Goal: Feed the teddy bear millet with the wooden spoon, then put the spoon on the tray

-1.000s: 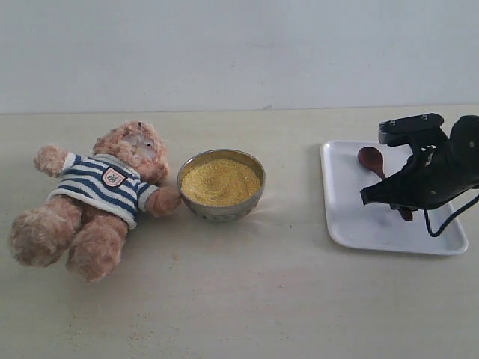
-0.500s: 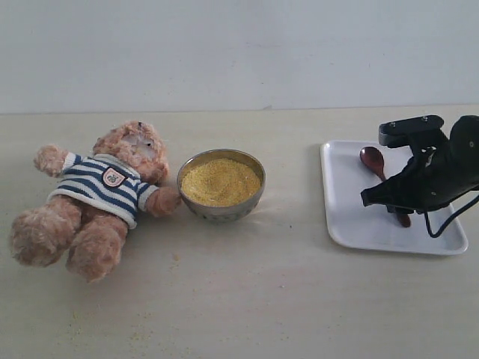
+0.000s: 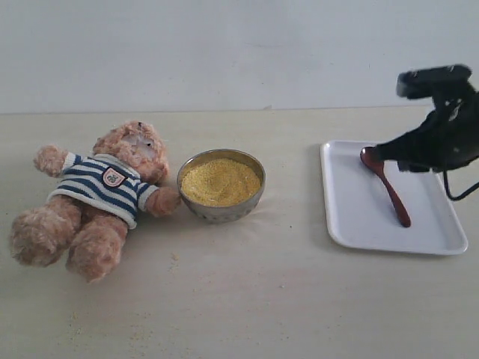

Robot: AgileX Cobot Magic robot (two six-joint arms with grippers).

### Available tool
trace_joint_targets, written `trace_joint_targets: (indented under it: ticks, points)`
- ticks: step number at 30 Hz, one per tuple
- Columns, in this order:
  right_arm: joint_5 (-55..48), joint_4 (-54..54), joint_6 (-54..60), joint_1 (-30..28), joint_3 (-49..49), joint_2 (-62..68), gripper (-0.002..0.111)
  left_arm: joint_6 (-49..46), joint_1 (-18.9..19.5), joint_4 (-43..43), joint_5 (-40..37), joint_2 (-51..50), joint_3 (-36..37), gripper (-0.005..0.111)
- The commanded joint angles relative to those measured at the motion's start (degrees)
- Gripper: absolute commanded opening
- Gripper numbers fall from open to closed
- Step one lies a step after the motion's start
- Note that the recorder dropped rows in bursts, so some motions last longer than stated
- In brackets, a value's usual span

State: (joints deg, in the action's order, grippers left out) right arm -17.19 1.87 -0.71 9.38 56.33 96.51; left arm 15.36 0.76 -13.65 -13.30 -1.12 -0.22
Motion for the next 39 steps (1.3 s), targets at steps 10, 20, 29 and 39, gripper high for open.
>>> trace_joint_targets:
  ticks: [10,20,29,39]
  points:
    - [27.6,-1.9,-6.2,-0.2,-20.3,-27.1,0.0,0.0,0.1,0.6,0.5,-0.2,0.2,0.005]
    - [58.7,-18.3,6.0,-0.2,-48.0,-55.9,0.0,0.0,0.1,0.6,0.5,-0.2,0.2,0.005]
    - [53.7,-20.2,15.5,-0.2,-50.3,-80.0,0.0,0.0,0.1,0.6,0.5,-0.2,0.2,0.005]
    - [38.8,-48.1,29.1,-0.2,-50.5,-72.5,0.0,0.0,0.1,0.6,0.5,-0.2,0.2,0.005]
